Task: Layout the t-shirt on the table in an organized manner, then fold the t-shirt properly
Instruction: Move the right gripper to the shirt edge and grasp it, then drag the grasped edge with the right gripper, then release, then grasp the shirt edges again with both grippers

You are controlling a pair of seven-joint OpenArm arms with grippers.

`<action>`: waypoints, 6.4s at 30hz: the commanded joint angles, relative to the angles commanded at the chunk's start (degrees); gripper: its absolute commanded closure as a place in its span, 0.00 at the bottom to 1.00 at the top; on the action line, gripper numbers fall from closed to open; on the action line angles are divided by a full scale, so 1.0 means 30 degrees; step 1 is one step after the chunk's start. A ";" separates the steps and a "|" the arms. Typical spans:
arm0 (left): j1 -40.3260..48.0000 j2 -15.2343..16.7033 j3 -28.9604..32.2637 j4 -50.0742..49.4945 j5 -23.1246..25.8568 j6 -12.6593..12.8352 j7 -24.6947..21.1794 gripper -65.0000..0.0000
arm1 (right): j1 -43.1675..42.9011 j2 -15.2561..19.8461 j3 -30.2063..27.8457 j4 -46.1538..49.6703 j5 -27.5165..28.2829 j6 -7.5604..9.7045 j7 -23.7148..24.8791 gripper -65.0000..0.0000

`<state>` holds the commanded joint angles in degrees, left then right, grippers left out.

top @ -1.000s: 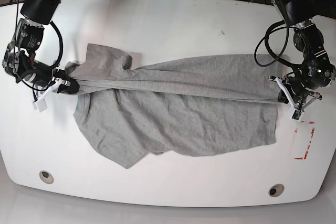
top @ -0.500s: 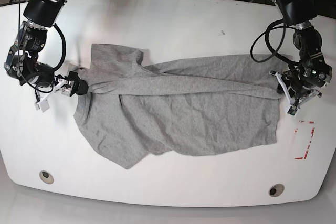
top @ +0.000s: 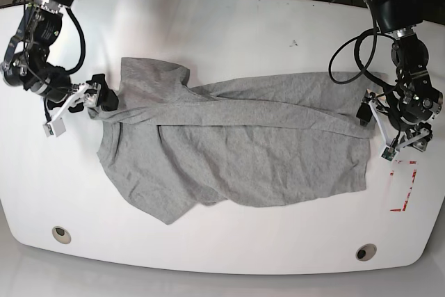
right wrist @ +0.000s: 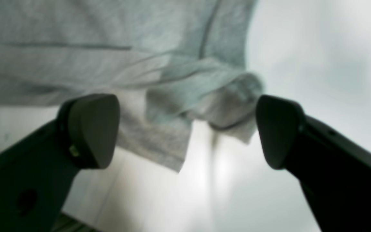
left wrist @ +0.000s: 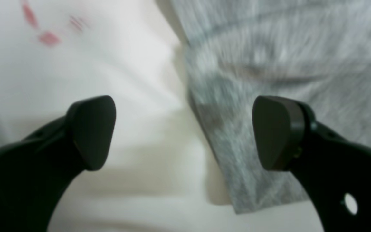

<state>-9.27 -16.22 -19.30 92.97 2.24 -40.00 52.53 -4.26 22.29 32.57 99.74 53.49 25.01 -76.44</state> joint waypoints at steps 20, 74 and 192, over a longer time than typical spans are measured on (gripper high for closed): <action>0.0850 0.0117 -0.0029 0.3839 -0.0029 0.0000 0.0000 0.00 | -0.1612 -0.1670 -0.0205 -0.2725 -0.1407 0.2227 0.2286 0.00; 0.1758 0.0117 -0.0029 0.3663 0.0029 0.0000 0.0000 0.00 | -0.0088 -0.2051 -0.2989 0.0205 -0.1377 0.2608 0.2491 1.00; 0.6447 0.3429 -0.4835 0.2579 -0.0147 0.0000 -0.3663 0.00 | 0.3077 0.1465 -0.6535 -0.9495 -0.8264 0.4996 1.1370 0.97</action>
<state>10.07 -5.93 -33.80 100.70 1.80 -40.00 41.54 4.97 26.68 12.97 71.25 28.70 40.00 -42.33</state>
